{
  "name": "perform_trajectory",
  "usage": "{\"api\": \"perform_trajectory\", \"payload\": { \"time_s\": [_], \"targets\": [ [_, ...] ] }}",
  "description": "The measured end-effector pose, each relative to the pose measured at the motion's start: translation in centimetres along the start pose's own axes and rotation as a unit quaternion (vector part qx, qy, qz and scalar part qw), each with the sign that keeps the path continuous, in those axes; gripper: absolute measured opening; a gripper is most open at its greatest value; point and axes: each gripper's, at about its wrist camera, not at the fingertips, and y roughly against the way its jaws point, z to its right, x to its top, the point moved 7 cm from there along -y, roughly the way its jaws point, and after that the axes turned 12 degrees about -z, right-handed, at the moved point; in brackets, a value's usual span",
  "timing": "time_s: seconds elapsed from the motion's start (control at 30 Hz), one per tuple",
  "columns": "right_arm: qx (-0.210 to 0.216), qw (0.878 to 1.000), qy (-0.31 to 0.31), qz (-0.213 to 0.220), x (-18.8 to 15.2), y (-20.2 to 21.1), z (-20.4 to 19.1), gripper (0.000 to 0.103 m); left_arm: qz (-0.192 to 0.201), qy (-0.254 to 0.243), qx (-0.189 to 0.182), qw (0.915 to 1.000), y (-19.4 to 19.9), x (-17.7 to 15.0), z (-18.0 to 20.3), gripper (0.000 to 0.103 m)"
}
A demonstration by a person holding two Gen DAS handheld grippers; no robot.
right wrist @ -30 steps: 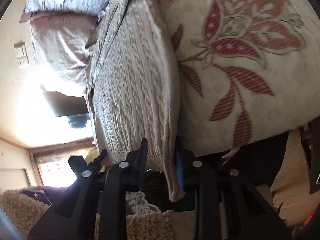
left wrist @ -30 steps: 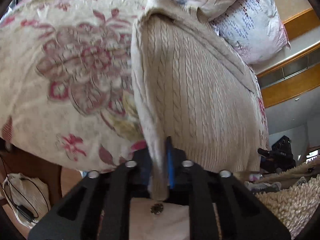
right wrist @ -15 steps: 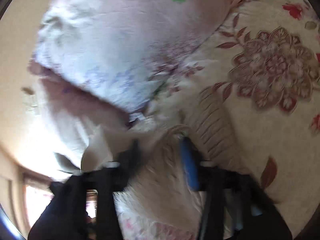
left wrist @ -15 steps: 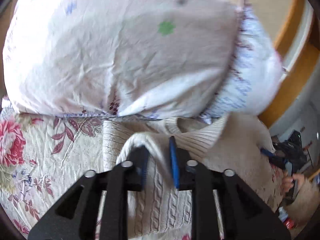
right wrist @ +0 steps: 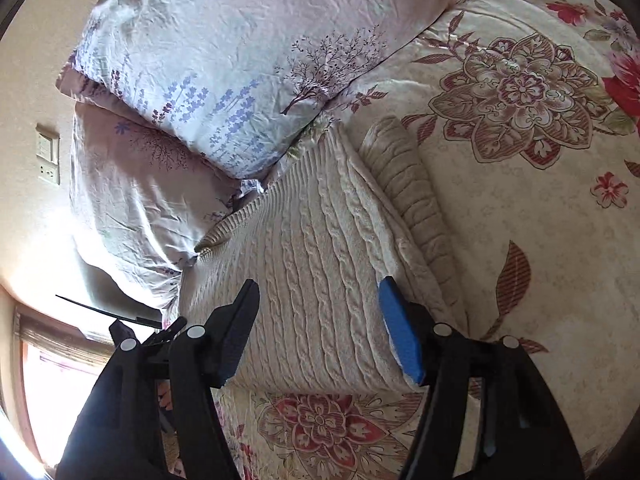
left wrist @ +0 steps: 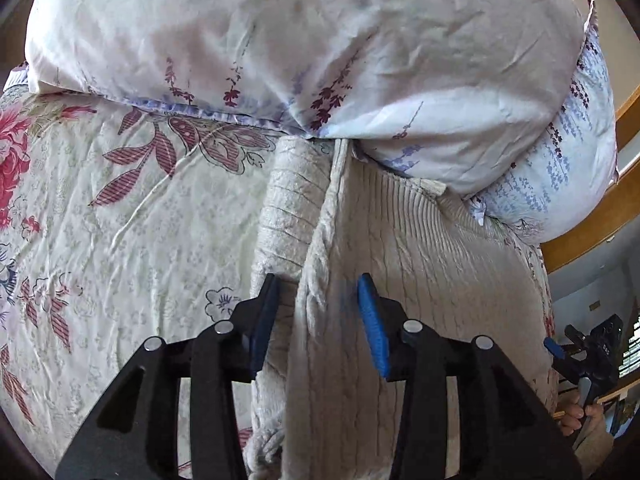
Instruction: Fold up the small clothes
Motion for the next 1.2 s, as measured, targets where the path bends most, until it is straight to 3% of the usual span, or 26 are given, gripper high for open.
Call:
{"api": "perform_trajectory", "payload": {
  "time_s": [0.13, 0.2, 0.43, 0.47, 0.5, 0.57, 0.7, 0.83, 0.93, 1.03, 1.07, 1.1, 1.17, 1.2],
  "targets": [
    [0.006, 1.0, 0.014, -0.013, -0.3, 0.0, -0.4, 0.064, 0.028, 0.031, 0.024, 0.9988, 0.3, 0.5, 0.0, 0.042],
    [0.002, 1.0, 0.021, -0.016, -0.4, 0.2, -0.3, 0.064, 0.031, 0.038, 0.045, 0.9978, 0.4, 0.6, -0.3, 0.054],
    [0.0, 1.0, 0.022, -0.022, -0.3, 0.6, 0.4, 0.064, 0.009, 0.043, 0.06, 0.9972, -1.0, 1.0, 0.4, 0.06],
    [0.0, 0.999, 0.023, -0.025, -0.3, 0.4, 0.5, 0.064, 0.001, 0.048, 0.043, 0.9979, -1.2, 1.1, 0.5, 0.031],
    [0.001, 0.999, 0.023, -0.027, -0.3, 0.3, 0.5, 0.064, -0.016, 0.069, -0.002, 0.9975, -1.5, 1.0, 0.6, 0.017],
    [0.004, 0.999, 0.024, -0.029, -0.3, 0.3, 0.6, 0.064, -0.015, 0.096, -0.054, 0.9938, -1.1, 1.3, 2.0, 0.014],
    [0.004, 1.0, 0.02, -0.023, 0.3, 0.7, 1.2, 0.064, -0.003, 0.03, -0.147, 0.9887, 0.6, 1.6, 11.3, 0.013],
    [-0.002, 1.0, 0.007, -0.003, 1.9, 1.9, 2.4, 0.064, -0.044, -0.027, -0.276, 0.9599, -1.5, 1.4, 24.6, 0.013],
    [0.012, 1.0, -0.017, 0.013, 3.4, 2.9, 3.4, 0.064, -0.122, -0.032, -0.351, 0.9278, -6.7, -0.6, 33.6, 0.018],
    [0.037, 0.998, -0.049, 0.019, 5.0, 4.0, 4.5, 0.065, -0.165, -0.007, -0.411, 0.8967, -8.7, -1.8, 37.0, 0.016],
    [0.045, 0.998, -0.052, 0.013, 5.4, 4.2, 4.6, 0.069, -0.153, -0.003, -0.417, 0.8959, -8.2, -1.6, 36.6, 0.019],
    [0.047, 0.998, -0.049, 0.007, 5.6, 4.3, 4.5, 0.07, -0.128, -0.011, -0.398, 0.9083, -7.3, -1.1, 35.4, 0.028],
    [0.045, 0.998, -0.031, -0.007, 5.9, 4.3, 3.9, 0.071, -0.075, -0.027, -0.312, 0.9467, -6.0, 0.2, 31.9, 0.043],
    [0.038, 0.999, -0.024, -0.016, 6.0, 4.0, 3.8, 0.071, -0.057, -0.03, -0.271, 0.9604, -5.5, 0.4, 29.9, 0.045]
  ]
}}
